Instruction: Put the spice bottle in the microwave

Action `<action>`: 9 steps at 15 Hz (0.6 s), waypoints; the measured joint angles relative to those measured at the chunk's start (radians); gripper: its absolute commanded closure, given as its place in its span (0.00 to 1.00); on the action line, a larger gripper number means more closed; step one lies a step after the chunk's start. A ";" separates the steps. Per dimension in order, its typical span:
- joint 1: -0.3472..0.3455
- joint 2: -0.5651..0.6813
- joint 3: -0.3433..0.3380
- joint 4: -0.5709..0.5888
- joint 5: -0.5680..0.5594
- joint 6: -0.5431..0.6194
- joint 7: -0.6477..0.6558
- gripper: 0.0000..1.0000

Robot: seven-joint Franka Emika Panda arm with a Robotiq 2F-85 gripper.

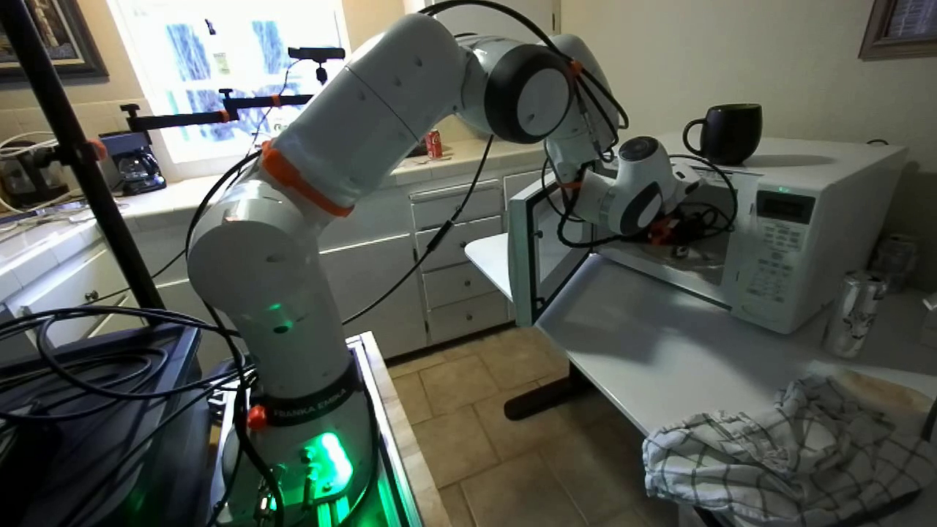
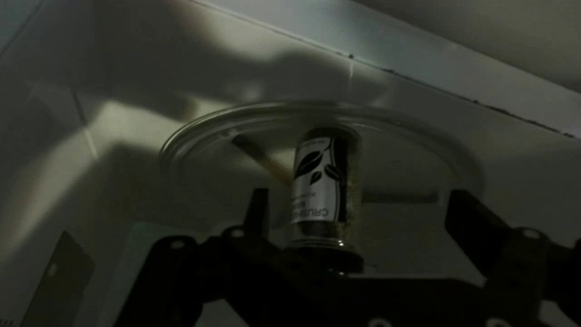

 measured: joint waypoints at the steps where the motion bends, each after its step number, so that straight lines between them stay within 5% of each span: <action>1: -0.018 -0.012 0.025 -0.028 0.000 0.000 -0.008 0.00; 4: -0.060 -0.063 0.068 -0.117 0.000 0.004 -0.018 0.00; 9: -0.076 -0.204 0.019 -0.298 0.002 0.021 0.032 0.00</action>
